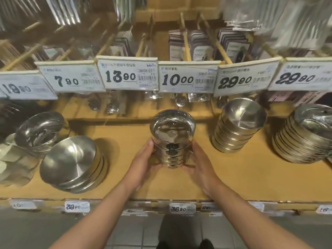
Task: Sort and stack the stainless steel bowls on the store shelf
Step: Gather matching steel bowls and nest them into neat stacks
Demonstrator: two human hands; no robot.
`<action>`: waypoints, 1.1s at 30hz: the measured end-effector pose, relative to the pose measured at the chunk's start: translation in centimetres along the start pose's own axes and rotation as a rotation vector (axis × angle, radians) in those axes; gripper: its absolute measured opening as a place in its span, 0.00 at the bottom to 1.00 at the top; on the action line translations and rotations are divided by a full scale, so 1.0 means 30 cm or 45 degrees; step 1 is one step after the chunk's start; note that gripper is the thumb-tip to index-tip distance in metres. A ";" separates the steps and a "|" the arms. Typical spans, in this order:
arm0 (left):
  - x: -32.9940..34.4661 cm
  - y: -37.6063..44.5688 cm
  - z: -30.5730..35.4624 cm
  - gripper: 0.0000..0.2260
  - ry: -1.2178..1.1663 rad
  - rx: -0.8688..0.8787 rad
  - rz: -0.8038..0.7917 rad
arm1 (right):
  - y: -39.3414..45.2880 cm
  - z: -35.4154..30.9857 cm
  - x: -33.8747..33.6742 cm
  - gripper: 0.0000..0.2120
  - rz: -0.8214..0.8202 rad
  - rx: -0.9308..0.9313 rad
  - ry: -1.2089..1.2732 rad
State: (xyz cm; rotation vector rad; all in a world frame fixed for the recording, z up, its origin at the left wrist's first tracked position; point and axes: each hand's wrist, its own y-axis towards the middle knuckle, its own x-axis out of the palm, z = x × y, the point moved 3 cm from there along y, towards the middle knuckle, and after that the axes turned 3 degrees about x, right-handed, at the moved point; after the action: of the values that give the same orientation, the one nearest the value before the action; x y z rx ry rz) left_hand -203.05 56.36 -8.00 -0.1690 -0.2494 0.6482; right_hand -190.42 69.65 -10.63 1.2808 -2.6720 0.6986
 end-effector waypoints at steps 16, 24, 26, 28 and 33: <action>0.022 -0.190 -0.166 0.10 -0.166 -0.227 0.524 | -0.149 0.040 -0.219 0.13 0.342 0.141 0.137; 0.479 -0.113 -0.129 0.08 0.114 -0.144 0.339 | -0.226 -0.119 -0.590 0.08 0.600 0.014 -0.109; 0.550 -0.018 -0.096 0.08 0.257 -0.020 0.320 | -0.181 -0.156 -0.645 0.11 0.593 -0.036 -0.223; 0.612 0.075 -0.083 0.13 0.325 0.062 0.297 | -0.109 -0.170 -0.683 0.19 0.555 -0.041 -0.231; 0.702 0.186 -0.100 0.15 0.283 0.237 0.215 | 0.020 -0.207 -0.679 0.23 0.396 -0.110 -0.185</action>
State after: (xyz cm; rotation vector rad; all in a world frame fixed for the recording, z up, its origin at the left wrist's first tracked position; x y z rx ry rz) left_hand -189.21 73.47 -8.45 -0.0824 0.0404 0.8095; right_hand -178.45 87.29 -10.96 0.9382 -3.0207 0.5296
